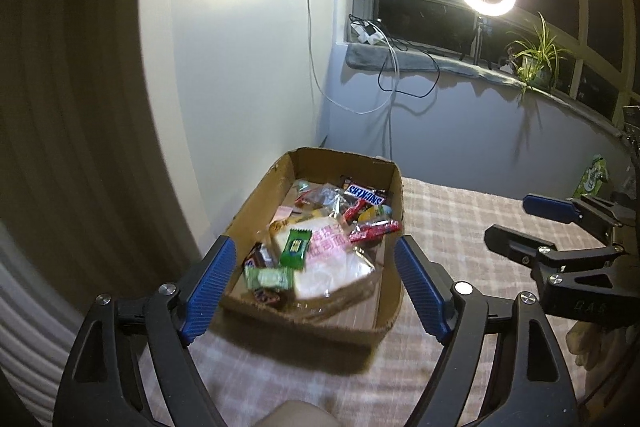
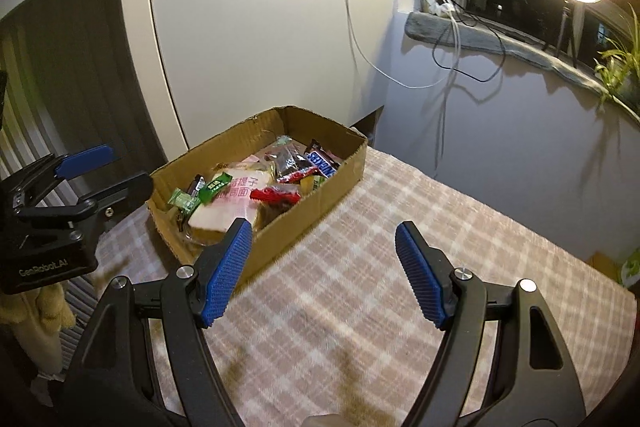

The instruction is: Organize snacks

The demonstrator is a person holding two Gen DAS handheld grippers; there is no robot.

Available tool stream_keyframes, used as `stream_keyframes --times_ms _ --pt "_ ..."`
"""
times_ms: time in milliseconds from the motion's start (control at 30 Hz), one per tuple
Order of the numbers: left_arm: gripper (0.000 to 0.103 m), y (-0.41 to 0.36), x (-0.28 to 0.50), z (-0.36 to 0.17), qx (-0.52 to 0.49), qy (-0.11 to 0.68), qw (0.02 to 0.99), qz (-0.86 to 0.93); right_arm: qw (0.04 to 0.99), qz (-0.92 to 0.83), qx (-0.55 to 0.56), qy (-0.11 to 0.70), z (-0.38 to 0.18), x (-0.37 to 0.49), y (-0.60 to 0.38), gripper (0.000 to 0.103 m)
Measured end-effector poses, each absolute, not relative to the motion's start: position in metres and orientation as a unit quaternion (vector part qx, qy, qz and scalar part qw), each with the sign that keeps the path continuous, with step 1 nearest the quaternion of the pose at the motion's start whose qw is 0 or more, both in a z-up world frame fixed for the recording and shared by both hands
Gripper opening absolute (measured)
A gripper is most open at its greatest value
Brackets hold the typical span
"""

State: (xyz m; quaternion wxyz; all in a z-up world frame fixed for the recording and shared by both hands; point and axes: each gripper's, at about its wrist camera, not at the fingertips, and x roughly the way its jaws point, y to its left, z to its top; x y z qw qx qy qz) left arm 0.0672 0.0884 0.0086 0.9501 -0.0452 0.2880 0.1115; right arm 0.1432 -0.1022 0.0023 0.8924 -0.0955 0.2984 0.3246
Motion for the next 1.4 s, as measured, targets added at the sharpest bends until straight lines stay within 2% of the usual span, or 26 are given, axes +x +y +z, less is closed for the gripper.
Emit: stream_keyframes --times_ms 67,1400 --pt "0.082 0.085 0.063 0.008 -0.041 0.290 0.949 0.115 0.898 0.318 -0.091 0.291 0.003 0.140 -0.107 0.096" --pt "0.082 0.068 0.048 0.012 -0.036 0.284 0.950 0.124 0.903 0.302 -0.105 0.288 0.002 0.125 -0.121 0.096"
